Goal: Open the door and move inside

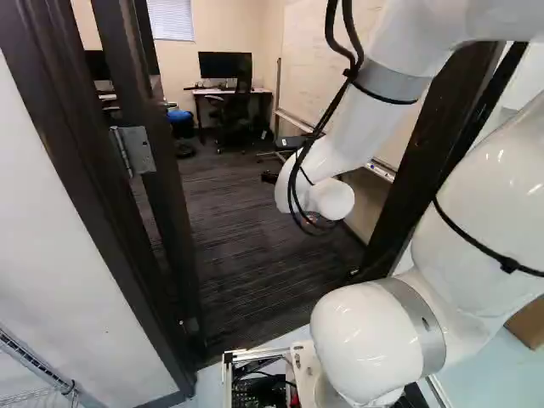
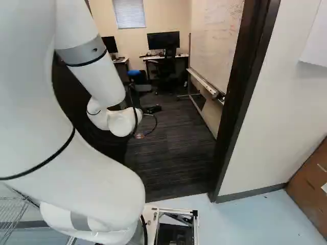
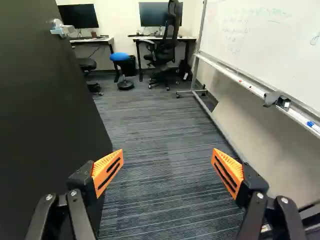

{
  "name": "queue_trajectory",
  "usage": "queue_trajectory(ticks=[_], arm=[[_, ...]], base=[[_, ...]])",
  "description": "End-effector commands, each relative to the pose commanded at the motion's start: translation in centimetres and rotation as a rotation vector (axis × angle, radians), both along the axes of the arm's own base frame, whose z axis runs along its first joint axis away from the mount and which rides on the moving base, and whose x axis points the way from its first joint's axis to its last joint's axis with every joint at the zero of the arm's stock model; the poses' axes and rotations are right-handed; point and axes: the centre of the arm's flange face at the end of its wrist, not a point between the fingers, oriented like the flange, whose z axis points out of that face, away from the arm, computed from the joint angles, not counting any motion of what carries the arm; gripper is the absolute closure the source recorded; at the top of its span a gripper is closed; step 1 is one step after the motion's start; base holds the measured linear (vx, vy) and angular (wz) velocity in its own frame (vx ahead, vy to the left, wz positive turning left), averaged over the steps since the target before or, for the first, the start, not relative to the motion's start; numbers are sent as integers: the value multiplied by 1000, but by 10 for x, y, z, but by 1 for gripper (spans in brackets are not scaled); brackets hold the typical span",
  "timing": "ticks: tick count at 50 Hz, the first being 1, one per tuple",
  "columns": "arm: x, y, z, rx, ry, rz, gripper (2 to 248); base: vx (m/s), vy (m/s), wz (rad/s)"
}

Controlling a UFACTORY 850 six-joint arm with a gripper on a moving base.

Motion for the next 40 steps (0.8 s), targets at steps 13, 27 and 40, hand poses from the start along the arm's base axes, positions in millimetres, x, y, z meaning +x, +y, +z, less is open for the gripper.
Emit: queue_trajectory(ticks=[13,27,40], arm=[[-26,-11,-6,-2,2,-26,3],[-46,-18,-12,-3,3,-45,3],[-58,-22,-15,-4,4,-56,3]], base=[[0,0,0],[0,0,0],[0,0,0]])
